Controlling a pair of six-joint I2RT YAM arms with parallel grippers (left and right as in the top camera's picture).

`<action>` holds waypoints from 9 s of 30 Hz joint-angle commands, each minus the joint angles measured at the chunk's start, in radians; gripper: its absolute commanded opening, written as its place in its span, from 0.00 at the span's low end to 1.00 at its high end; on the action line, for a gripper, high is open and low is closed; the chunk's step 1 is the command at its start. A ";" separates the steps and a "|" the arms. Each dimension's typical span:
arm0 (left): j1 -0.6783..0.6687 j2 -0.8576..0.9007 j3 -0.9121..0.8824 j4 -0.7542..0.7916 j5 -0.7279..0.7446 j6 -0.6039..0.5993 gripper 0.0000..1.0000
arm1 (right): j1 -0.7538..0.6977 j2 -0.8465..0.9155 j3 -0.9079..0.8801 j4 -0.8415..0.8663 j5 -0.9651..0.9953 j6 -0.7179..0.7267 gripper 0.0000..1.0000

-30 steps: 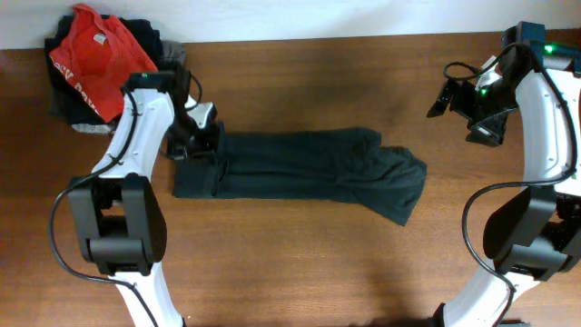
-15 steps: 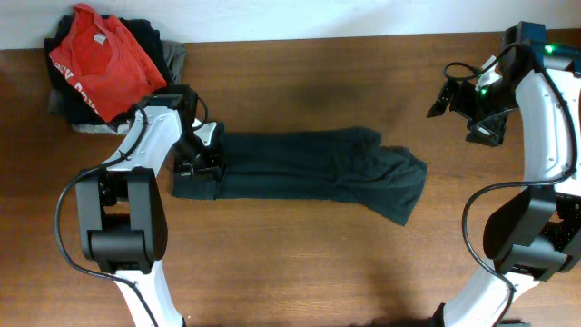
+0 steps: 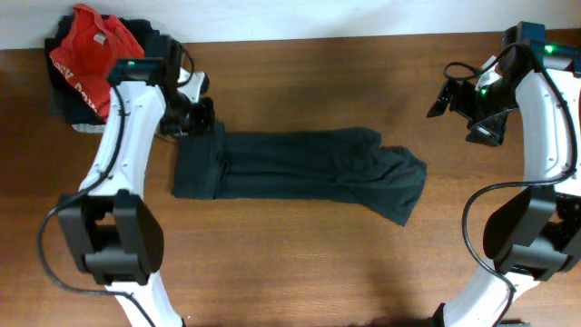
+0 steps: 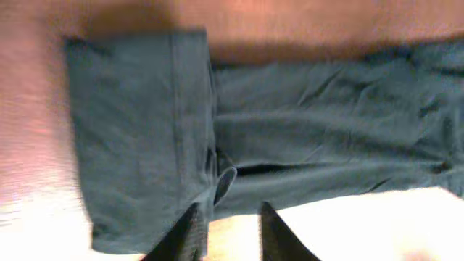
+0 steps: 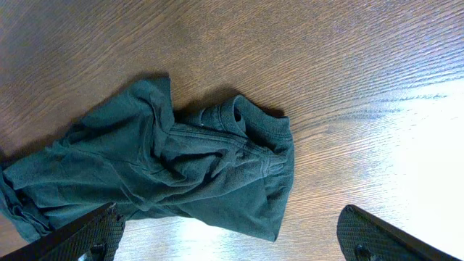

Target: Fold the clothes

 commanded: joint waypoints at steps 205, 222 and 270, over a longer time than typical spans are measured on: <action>-0.205 0.481 0.538 -0.417 -0.399 -0.075 0.72 | 0.006 0.002 0.011 0.000 0.004 0.001 0.99; -0.276 0.481 0.538 -0.354 -0.106 -0.074 0.56 | 0.006 0.002 0.011 -0.001 0.004 0.001 0.99; -0.104 0.385 0.230 -0.251 -0.085 -0.112 0.00 | 0.006 0.002 0.011 0.000 0.004 0.001 0.99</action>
